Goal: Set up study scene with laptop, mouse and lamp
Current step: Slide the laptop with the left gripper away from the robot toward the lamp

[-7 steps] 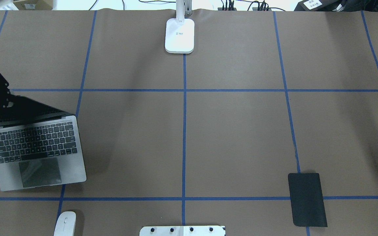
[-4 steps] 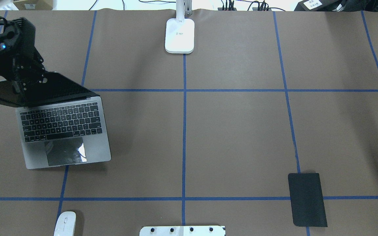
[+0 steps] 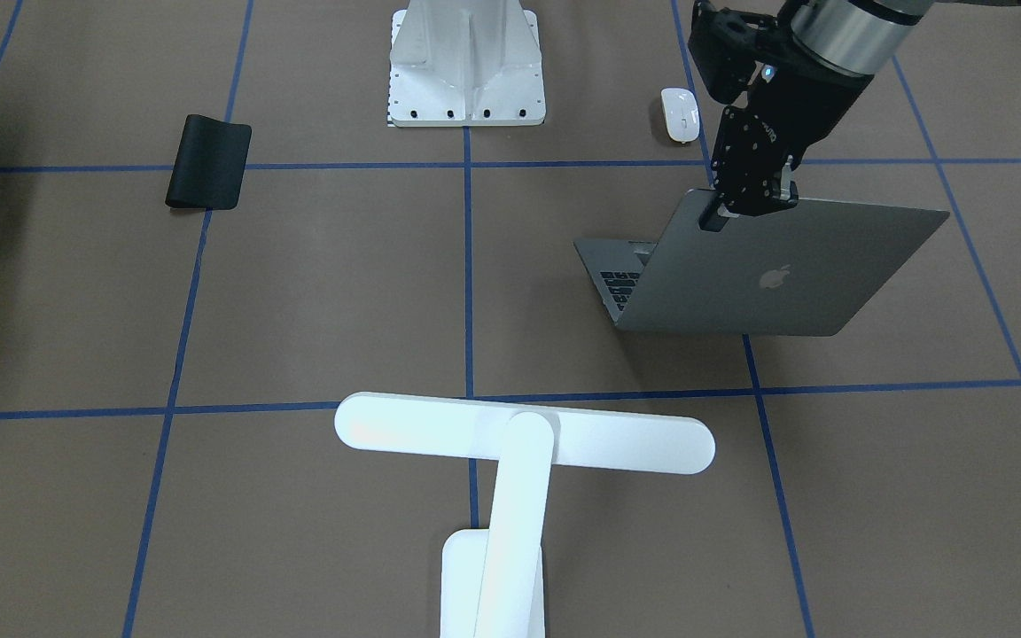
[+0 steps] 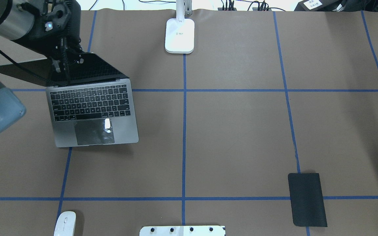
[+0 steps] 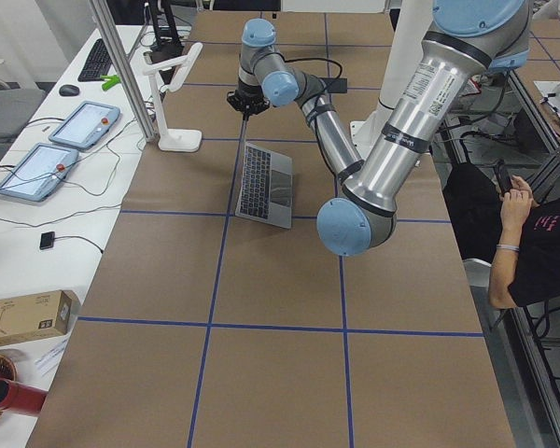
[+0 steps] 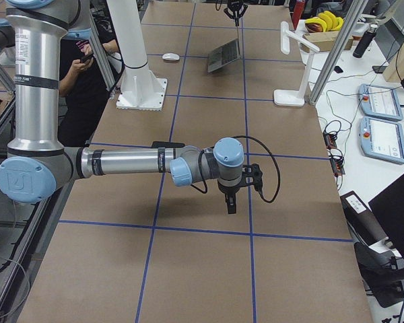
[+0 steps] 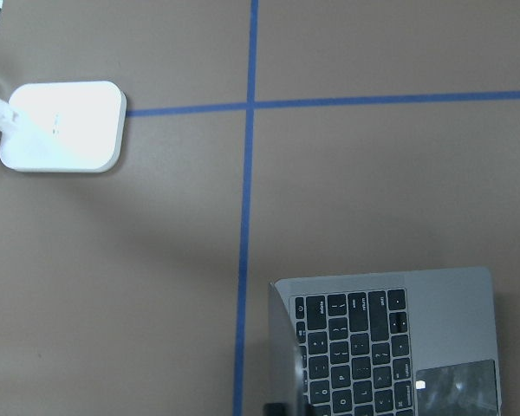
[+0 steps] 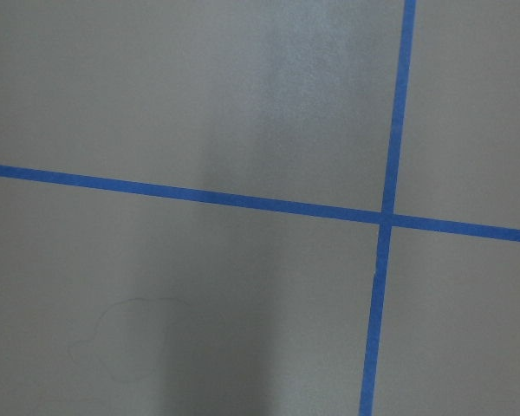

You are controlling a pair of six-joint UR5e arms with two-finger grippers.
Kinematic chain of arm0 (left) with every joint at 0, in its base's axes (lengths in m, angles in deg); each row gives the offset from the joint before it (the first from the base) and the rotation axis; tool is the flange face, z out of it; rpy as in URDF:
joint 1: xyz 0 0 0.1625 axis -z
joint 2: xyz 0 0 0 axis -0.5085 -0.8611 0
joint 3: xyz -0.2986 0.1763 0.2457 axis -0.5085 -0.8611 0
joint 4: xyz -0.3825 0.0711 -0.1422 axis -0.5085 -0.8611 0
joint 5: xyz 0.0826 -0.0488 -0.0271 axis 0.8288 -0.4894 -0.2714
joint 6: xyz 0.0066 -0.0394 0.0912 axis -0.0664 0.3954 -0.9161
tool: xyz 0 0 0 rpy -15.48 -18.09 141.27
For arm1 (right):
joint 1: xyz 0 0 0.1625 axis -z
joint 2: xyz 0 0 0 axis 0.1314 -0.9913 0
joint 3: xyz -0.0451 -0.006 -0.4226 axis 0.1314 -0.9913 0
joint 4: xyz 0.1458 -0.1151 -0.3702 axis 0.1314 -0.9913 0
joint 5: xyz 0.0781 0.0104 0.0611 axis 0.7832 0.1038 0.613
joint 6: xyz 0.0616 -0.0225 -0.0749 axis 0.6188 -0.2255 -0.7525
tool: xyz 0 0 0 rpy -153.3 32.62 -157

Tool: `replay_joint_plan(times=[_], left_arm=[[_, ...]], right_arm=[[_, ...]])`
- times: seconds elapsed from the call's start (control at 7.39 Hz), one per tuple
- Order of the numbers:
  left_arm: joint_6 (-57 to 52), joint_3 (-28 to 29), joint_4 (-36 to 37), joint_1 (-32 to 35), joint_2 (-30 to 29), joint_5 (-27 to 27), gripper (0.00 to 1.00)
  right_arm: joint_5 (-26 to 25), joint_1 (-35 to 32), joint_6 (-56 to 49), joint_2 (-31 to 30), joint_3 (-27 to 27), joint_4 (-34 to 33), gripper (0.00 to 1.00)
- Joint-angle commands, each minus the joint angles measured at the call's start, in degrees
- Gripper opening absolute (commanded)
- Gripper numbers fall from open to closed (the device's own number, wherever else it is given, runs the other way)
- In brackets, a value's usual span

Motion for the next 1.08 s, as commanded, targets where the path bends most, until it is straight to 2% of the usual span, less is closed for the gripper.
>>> replay_joint_plan(times=[0.0, 0.27, 0.81, 0.95], left_arm=[[0.40, 2.77, 2.49, -3.33, -6.57, 3.80, 0.00], [4.50, 4.18, 2.43, -11.58, -7.56, 11.52, 0.00], [4.27, 10.16, 1.63, -11.89, -11.42, 12.69, 0.00], [4.01, 12.42, 0.85, -11.89, -12.65, 14.61, 0.00]], right_arm=[[0.08, 0.00, 0.05, -0.16, -0.18, -0.41, 1.00], [0.08, 0.00, 0.13, 0.02, -0.97, -0.16, 1.00], [-0.01, 0.00, 0.13, 0.02, -1.24, 0.02, 1.00], [-0.44, 0.00, 0.05, 0.02, -1.32, 0.02, 1.00]])
